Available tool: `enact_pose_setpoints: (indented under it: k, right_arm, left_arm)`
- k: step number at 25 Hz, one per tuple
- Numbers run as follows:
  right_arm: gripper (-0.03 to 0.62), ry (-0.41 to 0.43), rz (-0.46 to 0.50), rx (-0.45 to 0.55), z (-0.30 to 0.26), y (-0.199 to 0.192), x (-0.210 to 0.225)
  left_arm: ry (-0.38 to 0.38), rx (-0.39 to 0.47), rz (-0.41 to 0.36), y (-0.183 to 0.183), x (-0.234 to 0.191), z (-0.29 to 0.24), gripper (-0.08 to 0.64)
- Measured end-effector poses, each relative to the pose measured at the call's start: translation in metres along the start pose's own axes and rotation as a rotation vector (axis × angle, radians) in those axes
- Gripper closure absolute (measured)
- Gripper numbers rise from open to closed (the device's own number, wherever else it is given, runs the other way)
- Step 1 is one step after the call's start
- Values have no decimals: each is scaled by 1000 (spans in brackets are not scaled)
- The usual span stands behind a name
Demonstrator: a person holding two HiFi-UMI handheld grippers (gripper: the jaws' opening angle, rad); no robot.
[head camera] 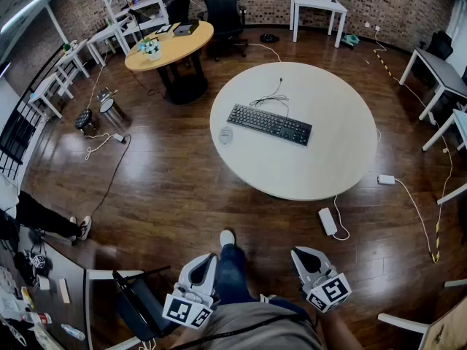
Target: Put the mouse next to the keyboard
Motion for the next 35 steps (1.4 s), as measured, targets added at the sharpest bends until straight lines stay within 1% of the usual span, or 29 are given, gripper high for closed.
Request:
enact_pose_setpoints:
  k: [5,8,10,12,14,17,20,22,24,28,33,35]
  right_arm:
    - [586,-33,-20,17,-64,22,12]
    - [586,-43,17,26,-106,36,21]
    - [586,-44,47,7,-138,32,21]
    - [586,-34,65,-28,-166,23,7]
    - [586,-43,90,-71,-191,21,-4]
    - [586,-69,102,-103,-226,34,-3]
    - [586,-126,101,-95,-261,53,8]
    - [586,-178,94,-82,-278,68,17]
    - [587,-211,92,-67,-291,83,26]
    - [586,-221,86,-47,-311,102,42]
    - [588,-275,53,-30,-322,99,74]
    - [588,-253,46,-42,-333,96,81]
  left_arm:
    - [-34,-2,-19,29,-56,-50,558]
    - [-54,13,-1,44,-92,-77,558]
    - [-52,12,1,49,-122,-91,558]
    - [-41,-15,-2,49,-152,-93,558]
    - [-41,-36,15,51,-180,-99,558]
    - [-45,-38,42,60,-221,-121,558]
    - [-50,-36,22,74,-254,-145,558]
    - [-62,-42,4,82,-266,-160,558]
    - [-71,-43,-5,89,-275,-173,558]
    - [-52,-50,4,94,-290,-192,558]
    - [-4,-64,-12,91,-294,-221,558]
    - [17,-67,-15,92,-293,-231,558]
Point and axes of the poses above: the fingertips, and each gripper's own axes: z backward along the fingers, x to its right, y out of its top, the point moved 5 cm from there along z, backward along the fingers, and after that the axes turned 9 degrees about -y, right-handed, at the moved point
